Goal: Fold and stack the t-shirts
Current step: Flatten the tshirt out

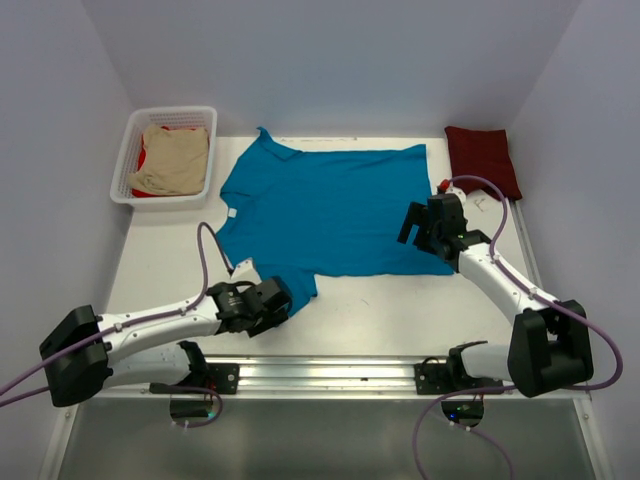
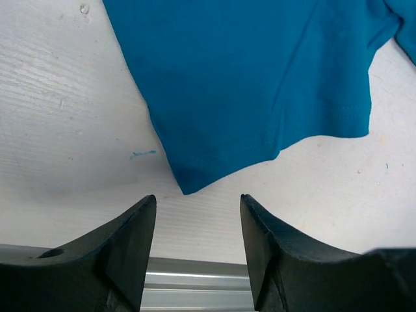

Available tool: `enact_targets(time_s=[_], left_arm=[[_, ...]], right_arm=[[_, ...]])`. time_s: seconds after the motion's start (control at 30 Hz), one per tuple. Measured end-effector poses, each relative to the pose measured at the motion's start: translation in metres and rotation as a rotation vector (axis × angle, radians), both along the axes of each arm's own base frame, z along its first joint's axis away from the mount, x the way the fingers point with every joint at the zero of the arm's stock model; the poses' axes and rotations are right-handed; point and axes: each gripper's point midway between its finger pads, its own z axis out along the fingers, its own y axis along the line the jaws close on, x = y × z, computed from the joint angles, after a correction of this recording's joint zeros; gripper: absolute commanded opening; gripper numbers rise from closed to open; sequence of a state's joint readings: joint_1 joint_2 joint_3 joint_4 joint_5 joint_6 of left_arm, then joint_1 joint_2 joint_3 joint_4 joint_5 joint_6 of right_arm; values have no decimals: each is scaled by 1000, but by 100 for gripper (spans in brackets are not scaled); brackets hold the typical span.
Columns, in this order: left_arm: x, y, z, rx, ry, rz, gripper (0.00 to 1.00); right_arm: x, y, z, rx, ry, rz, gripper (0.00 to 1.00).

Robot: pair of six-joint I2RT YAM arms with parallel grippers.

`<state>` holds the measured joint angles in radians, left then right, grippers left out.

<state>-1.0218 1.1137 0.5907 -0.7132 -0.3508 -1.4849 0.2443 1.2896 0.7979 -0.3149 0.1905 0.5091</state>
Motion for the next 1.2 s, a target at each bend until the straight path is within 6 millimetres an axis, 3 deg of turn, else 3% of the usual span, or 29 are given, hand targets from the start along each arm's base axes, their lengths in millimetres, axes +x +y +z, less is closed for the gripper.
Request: enact_targets(time_s=[0.3,0.47,0.63,0.87,1.0,1.03,1.17,1.2], left_arm=[[2,4,-17,51,19,41,57],[4,7,-20,62,8,57,50],[8,8,-24,60,-11,76,33],[14,2,-25,39,-37,83,30],[15,1,-26,37,-38,86,0],[15,1,-27,38,-37,86,0],[14,2,-27,42,-36,84,0],[14,3,-26,45,-35,83,0]], right_arm=[[-1,0,-2,2,4,-3,97],[-4,-1,-6,2,14,-6,95],[-5,-1,-8,1,19,-5,91],[-5,-1,-8,1,18,-5,89],[-6,-1,-8,1,19,-6,87],[-6,-1,-9,0,21,-7,86],[-8,-2,-11,4,28,-23,65],[-8,-4,-11,1,29,-35,53]])
